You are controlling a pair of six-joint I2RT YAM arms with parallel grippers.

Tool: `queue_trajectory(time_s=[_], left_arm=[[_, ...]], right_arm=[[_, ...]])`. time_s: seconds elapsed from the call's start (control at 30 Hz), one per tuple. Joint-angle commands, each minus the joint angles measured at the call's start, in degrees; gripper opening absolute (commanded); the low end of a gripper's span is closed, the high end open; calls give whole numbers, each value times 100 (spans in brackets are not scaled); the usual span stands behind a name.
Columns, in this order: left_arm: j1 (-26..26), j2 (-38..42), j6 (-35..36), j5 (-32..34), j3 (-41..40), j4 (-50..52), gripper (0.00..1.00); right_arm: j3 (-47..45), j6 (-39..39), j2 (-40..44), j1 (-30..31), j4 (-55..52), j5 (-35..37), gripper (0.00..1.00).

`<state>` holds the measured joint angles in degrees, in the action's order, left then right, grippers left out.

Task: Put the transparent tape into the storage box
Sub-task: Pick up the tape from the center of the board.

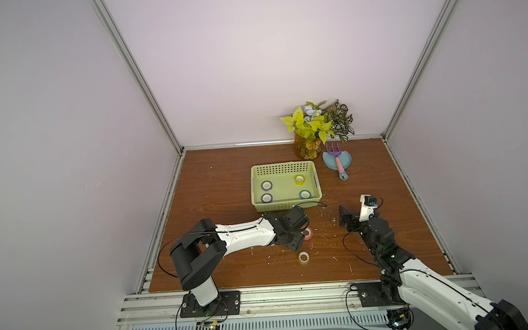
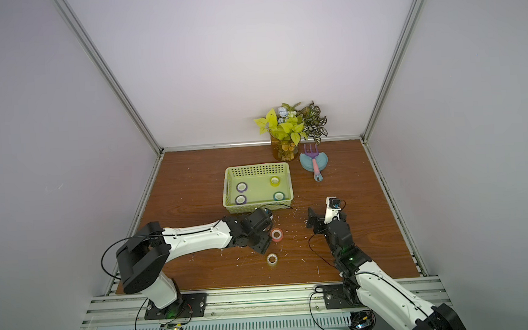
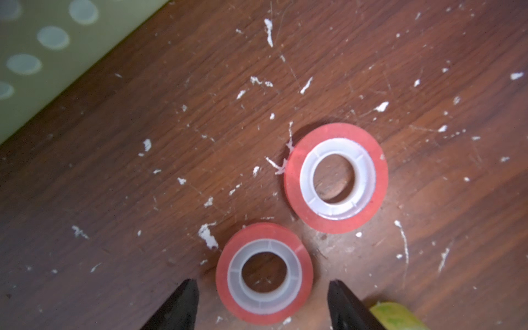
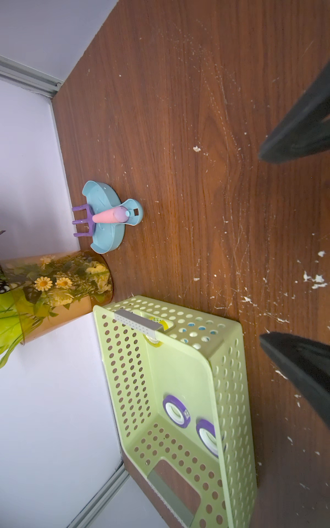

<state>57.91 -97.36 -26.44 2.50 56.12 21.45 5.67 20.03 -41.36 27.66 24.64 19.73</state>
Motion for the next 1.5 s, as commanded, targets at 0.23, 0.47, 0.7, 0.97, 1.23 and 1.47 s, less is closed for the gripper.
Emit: queue_trajectory(time_s=[0.23,0.47,0.7,0.97,1.23,1.47], left_arm=[[87,-282,20,148,163,322,66],[129,-406,7,206,215,447,60],[142,-468,15,179,216,465,55],[142,-354,-37,163,224,494,52],[144,-92,-123,322,455,822,51],[137,320,-133,451,843,1251,52]], right_arm=[[22,57,28,13,243,84,99],[22,55,32,9,224,93,99],[48,62,-16,10,199,137,99],[48,62,-12,6,199,135,99],[48,58,-1,11,198,136,99],[49,62,-3,11,199,125,99]])
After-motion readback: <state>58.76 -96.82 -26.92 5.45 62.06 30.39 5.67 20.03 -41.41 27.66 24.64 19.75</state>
